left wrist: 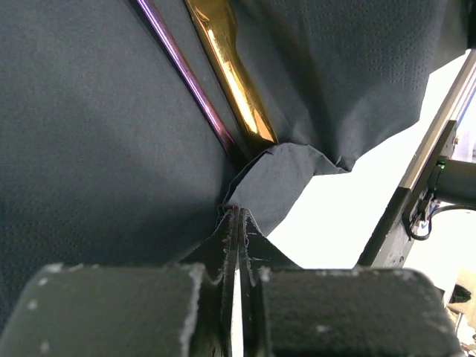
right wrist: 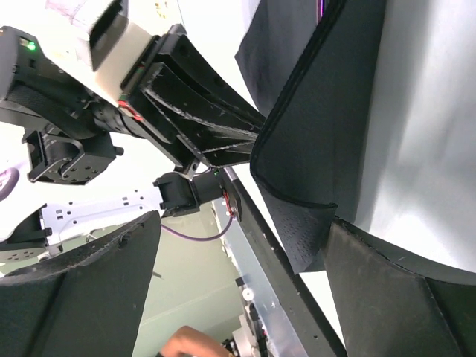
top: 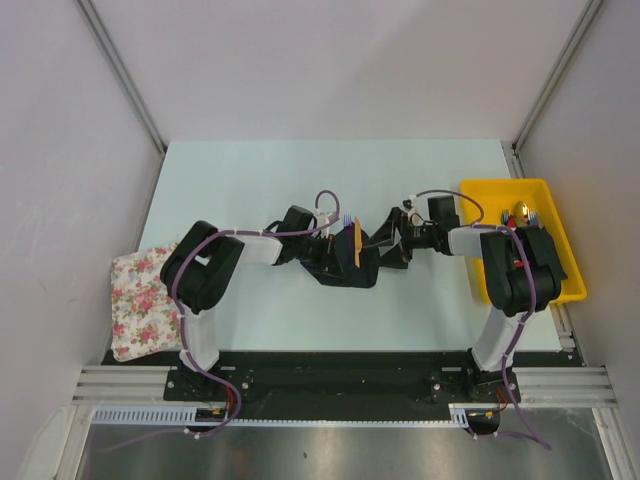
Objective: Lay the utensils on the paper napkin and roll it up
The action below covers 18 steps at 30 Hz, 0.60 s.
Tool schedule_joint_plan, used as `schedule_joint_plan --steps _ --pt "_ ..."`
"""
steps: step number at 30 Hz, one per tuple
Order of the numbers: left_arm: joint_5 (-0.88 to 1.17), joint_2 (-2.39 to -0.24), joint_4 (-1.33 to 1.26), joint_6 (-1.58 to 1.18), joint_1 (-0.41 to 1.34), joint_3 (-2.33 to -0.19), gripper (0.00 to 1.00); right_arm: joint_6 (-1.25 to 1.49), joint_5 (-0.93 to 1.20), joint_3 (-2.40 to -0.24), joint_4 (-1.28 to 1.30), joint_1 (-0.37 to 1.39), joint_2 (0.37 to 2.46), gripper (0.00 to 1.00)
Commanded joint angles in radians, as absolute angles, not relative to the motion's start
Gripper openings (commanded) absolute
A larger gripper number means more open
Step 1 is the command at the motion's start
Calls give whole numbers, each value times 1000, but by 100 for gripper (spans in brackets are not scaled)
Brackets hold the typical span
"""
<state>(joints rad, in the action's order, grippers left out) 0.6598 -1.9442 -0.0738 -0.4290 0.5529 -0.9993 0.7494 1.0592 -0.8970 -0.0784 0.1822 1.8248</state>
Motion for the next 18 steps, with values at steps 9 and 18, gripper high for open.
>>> schedule_joint_plan --steps 9,18 --pt "626 -1968 -94 -423 549 -1002 1 793 1051 -877 -124 166 1796 81" --pt "627 -1970 -92 -423 549 -1005 1 750 1052 -865 -31 169 1792 72"
